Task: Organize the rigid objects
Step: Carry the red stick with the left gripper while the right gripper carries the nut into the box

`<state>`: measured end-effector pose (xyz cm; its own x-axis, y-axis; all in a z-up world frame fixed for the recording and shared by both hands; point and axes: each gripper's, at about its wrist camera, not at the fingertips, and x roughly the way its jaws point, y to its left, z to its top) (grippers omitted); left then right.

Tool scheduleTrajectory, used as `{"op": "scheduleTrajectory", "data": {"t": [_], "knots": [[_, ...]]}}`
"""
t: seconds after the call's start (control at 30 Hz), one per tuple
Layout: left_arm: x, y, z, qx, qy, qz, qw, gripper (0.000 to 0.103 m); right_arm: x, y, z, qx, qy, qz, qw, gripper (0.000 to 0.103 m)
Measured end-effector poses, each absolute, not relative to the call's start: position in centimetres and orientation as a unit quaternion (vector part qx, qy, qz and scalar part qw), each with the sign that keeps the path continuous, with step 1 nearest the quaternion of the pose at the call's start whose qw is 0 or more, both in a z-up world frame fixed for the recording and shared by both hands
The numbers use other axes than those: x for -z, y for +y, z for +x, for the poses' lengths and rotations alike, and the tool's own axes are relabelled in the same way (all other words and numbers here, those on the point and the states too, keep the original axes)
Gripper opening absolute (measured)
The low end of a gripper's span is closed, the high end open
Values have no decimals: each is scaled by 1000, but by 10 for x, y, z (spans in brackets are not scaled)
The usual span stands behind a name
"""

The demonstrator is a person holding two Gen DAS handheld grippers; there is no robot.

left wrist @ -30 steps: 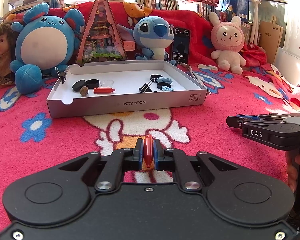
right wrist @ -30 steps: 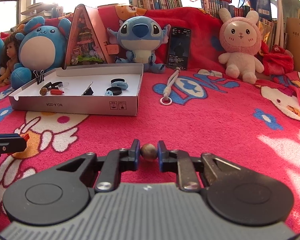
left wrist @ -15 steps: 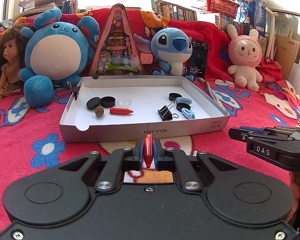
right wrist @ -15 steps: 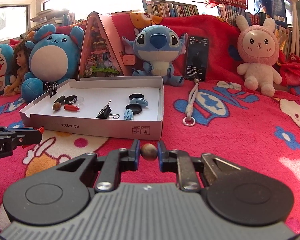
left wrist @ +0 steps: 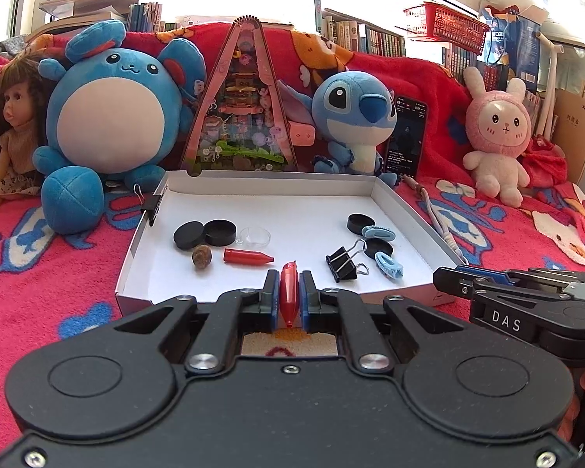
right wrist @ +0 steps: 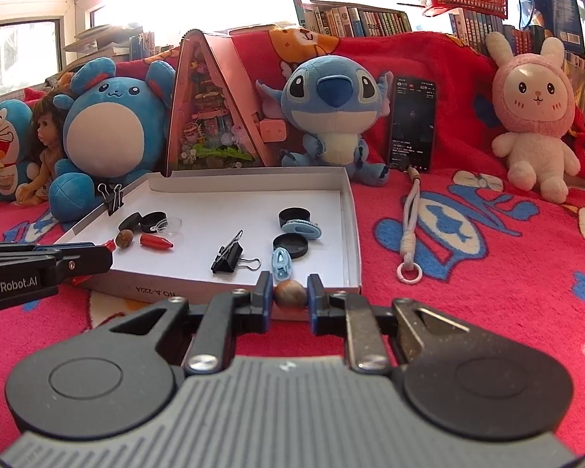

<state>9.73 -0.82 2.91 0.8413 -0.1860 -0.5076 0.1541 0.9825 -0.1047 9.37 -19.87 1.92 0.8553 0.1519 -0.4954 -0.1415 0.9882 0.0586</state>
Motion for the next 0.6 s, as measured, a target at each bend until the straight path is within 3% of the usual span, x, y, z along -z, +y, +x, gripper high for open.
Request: {"op": "scheduleTrajectory", "data": {"t": [0.6], "knots": [[-14,0,170,48,290,-38,955,10,-22,-185,157,-79,277,27,957,22]]}}
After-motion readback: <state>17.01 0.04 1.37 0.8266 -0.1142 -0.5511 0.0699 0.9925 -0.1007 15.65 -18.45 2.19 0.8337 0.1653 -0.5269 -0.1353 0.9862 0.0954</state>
